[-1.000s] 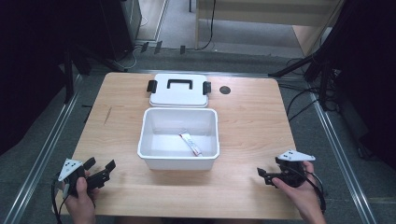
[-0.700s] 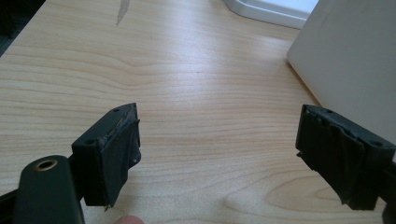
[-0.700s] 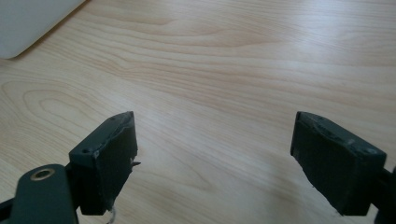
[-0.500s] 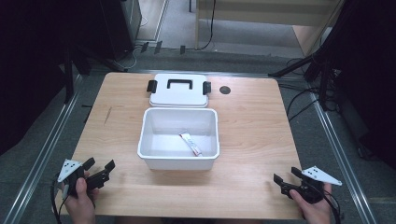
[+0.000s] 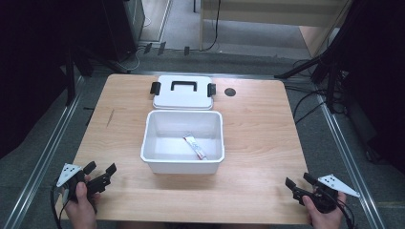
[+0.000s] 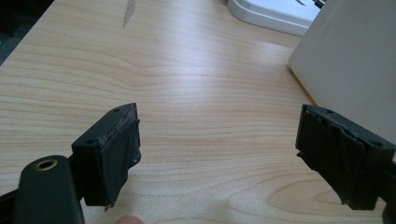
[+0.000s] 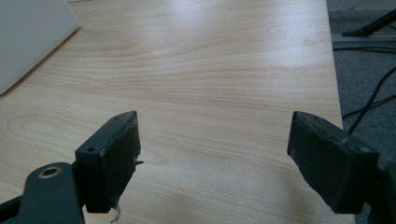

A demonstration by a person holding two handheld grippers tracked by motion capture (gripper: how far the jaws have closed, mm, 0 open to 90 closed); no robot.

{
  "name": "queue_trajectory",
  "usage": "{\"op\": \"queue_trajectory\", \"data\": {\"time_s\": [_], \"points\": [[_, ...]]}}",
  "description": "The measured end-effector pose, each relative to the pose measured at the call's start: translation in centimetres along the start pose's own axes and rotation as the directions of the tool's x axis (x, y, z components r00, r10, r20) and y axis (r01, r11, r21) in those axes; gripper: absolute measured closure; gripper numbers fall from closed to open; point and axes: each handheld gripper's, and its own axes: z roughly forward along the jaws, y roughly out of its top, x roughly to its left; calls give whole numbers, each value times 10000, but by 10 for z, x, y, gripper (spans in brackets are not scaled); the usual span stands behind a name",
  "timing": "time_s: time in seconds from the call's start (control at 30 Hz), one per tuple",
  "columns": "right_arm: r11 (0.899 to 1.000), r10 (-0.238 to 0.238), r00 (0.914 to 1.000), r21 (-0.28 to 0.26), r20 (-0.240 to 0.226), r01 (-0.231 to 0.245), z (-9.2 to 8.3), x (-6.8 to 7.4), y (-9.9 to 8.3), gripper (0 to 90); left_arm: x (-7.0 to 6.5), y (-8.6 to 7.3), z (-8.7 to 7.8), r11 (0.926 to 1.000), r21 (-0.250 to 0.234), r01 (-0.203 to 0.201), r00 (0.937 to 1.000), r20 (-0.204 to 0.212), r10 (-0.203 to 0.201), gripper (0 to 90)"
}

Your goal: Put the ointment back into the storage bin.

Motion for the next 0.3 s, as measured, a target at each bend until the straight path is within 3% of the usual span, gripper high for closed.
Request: {"op": "queue_trajectory", "data": {"time_s": [0.3], "points": [[9996, 249, 9995, 105, -201, -247, 0, -1, -1, 171, 1, 0, -1, 10000, -23, 94, 9999, -40, -94, 145]]}}
